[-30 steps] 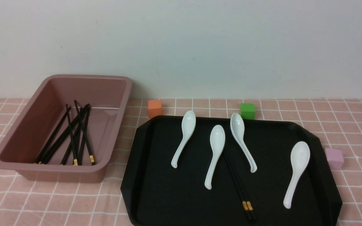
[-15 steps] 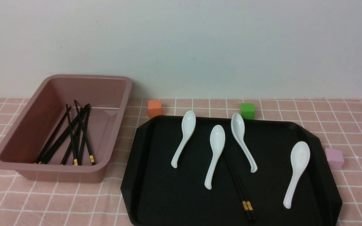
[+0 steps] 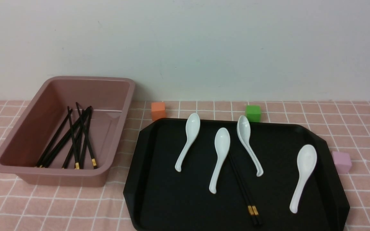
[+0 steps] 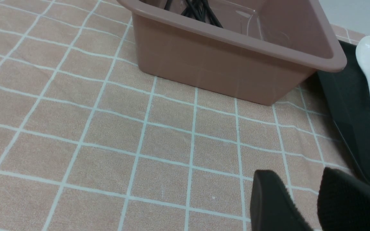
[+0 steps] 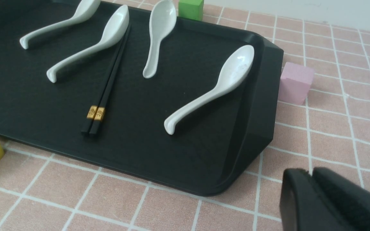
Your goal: On pink tablecloth take chopsticks from black tray and put them in box.
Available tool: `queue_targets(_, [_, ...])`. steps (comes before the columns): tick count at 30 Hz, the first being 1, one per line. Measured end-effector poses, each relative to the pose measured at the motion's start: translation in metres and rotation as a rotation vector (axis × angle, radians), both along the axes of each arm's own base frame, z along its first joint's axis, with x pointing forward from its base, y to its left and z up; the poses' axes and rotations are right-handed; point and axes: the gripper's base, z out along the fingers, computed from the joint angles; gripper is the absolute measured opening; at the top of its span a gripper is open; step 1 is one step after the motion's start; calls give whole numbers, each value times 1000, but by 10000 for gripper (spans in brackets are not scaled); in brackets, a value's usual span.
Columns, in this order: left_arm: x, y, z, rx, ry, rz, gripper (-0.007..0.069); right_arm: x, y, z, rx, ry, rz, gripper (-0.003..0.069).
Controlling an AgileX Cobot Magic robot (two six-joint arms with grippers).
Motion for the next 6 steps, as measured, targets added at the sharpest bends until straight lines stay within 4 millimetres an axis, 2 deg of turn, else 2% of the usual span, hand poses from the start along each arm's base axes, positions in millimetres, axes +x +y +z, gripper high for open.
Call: queue_targets(6, [0,0,0,0,0,0,239,0,0,0,0,0,0,86])
